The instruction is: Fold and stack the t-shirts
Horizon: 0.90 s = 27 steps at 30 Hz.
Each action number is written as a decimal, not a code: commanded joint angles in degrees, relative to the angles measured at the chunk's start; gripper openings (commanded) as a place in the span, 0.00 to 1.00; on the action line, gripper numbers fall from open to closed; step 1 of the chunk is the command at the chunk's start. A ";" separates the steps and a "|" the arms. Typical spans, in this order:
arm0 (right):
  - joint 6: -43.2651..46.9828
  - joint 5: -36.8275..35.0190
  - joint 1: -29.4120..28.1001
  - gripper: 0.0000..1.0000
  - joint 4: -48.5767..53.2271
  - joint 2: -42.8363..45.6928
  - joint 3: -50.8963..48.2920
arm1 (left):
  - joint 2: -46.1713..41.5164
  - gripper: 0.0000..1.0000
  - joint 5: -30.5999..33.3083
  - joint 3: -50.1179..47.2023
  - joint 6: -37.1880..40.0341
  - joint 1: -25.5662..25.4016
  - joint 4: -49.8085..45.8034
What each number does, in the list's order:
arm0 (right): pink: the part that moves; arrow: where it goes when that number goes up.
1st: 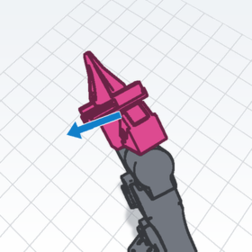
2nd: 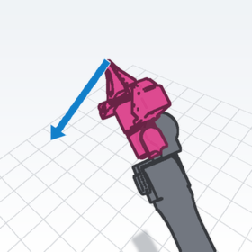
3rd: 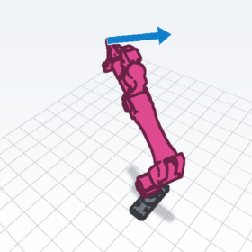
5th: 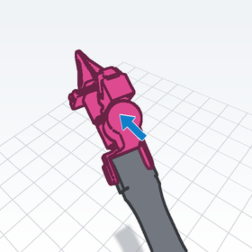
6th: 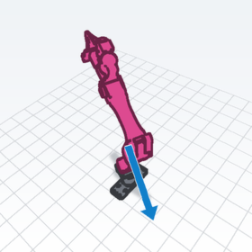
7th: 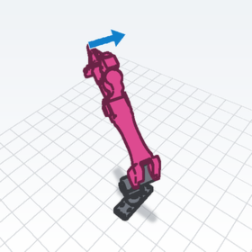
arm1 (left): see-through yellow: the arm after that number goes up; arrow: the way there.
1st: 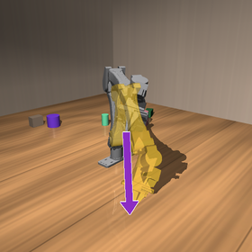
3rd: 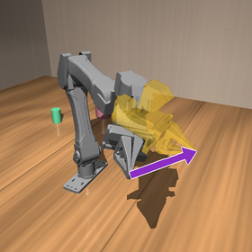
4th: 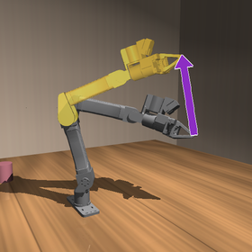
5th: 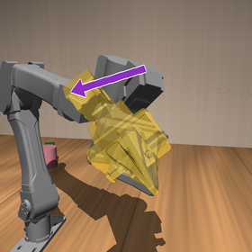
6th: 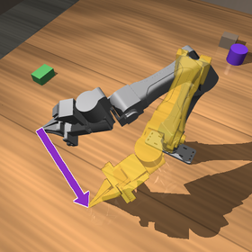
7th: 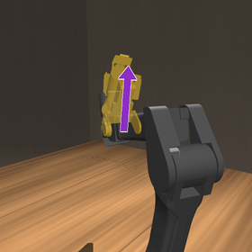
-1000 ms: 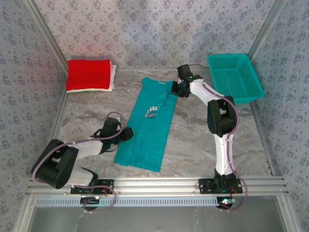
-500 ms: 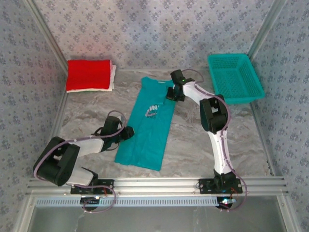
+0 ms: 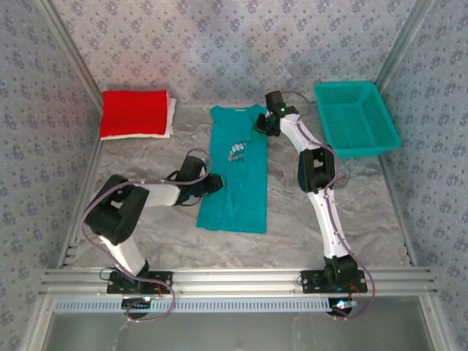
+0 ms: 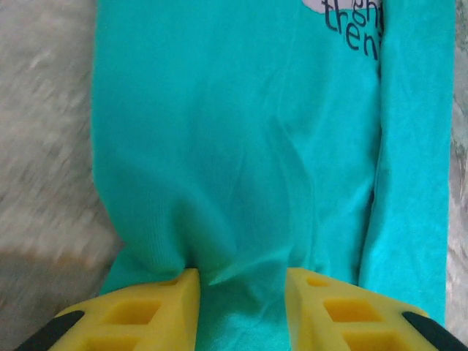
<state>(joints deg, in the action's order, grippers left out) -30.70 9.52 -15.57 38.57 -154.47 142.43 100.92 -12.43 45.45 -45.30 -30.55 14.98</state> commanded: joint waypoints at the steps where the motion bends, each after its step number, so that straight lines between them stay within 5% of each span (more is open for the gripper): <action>1: -0.95 2.09 0.87 0.21 0.38 -1.89 2.56 | 4.83 0.35 0.96 3.77 0.81 -0.26 -4.60; 9: 3.17 6.56 2.22 0.44 1.20 9.08 0.21 | -0.12 0.37 1.96 3.22 -1.93 -1.20 -4.57; 14: 4.11 7.63 1.83 0.49 -8.40 29.90 -24.38 | -15.10 0.42 9.80 -2.70 -2.89 -2.71 -10.54; 19: 4.30 7.76 -0.16 0.52 -19.67 53.44 -57.56 | -32.18 0.46 10.53 -10.99 0.58 -2.74 -15.53; 23: 3.74 3.53 -5.16 0.62 -31.25 70.44 -83.78 | -51.83 0.68 11.38 -22.65 0.92 -1.48 -18.67; 27: 3.27 0.43 -8.77 0.62 -28.63 78.56 -94.95 | -65.35 0.73 6.72 -28.32 -0.18 2.60 -25.57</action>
<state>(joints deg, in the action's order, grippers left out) -27.40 13.52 -23.53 11.33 -77.43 53.30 40.49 -3.51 19.55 -45.34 -30.06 -3.46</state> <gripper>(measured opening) 0.620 0.725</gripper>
